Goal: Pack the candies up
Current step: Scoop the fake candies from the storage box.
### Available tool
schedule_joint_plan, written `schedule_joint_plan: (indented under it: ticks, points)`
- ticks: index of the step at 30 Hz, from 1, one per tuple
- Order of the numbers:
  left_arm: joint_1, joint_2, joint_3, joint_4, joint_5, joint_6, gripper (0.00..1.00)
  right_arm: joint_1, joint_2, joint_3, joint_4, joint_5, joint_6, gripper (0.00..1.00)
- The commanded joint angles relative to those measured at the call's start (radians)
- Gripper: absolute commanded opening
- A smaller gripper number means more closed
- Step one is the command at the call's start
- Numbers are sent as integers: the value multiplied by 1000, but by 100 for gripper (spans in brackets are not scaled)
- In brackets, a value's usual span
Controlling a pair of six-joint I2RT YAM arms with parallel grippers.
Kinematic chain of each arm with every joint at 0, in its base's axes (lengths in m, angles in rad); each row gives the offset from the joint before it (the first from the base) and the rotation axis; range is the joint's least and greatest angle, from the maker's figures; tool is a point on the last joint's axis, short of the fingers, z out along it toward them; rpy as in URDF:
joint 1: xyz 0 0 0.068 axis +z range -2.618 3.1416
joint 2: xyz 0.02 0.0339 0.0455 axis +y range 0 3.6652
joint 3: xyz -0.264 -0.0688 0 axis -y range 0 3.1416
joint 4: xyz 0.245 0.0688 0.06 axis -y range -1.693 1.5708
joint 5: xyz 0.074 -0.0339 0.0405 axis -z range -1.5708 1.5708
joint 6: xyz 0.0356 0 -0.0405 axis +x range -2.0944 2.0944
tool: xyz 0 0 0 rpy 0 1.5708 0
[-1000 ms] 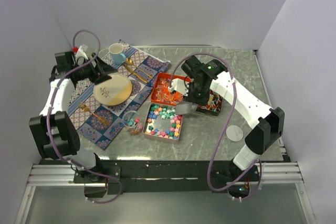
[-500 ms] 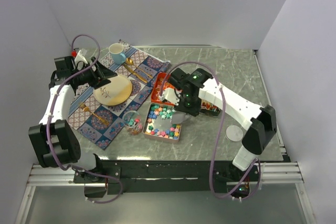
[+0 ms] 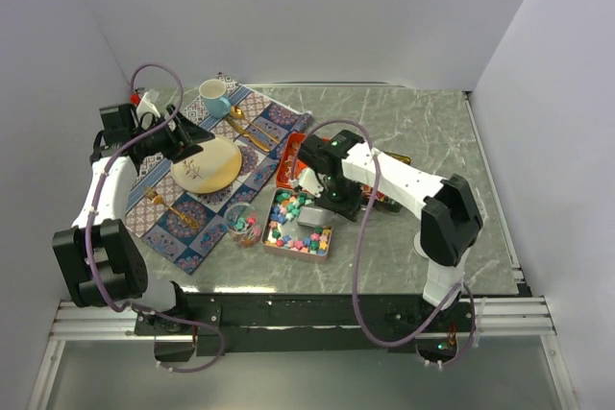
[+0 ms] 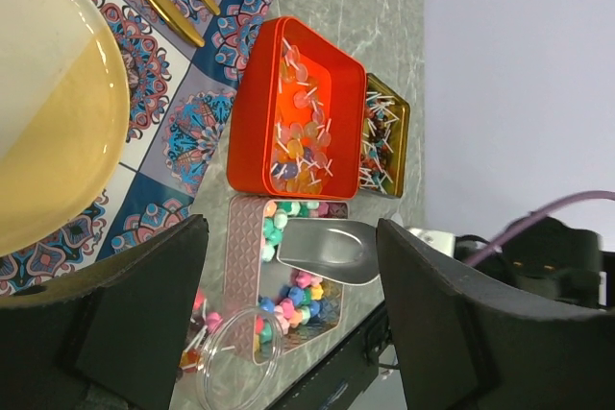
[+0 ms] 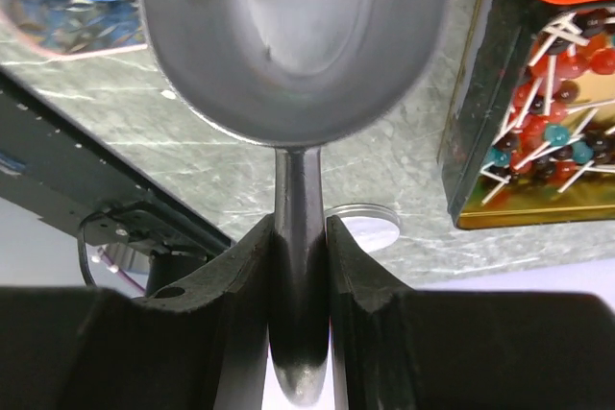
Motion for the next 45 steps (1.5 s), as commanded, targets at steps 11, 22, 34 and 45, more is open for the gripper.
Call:
schedule_joint_plan:
  ticks: [11,22,34,45]
  points:
    - [30,-5,-6,60,-2,-33,77,31,144,111,-115,172,-24,0]
    - [51,-21,3,69,5,-50,77,95,-1,-2,-116,422,-194,0]
    - [62,-76,-43,80,11,-55,77,137,140,153,-115,520,-289,0]
    - [91,-154,-118,106,25,-78,78,210,137,39,-65,672,-372,0]
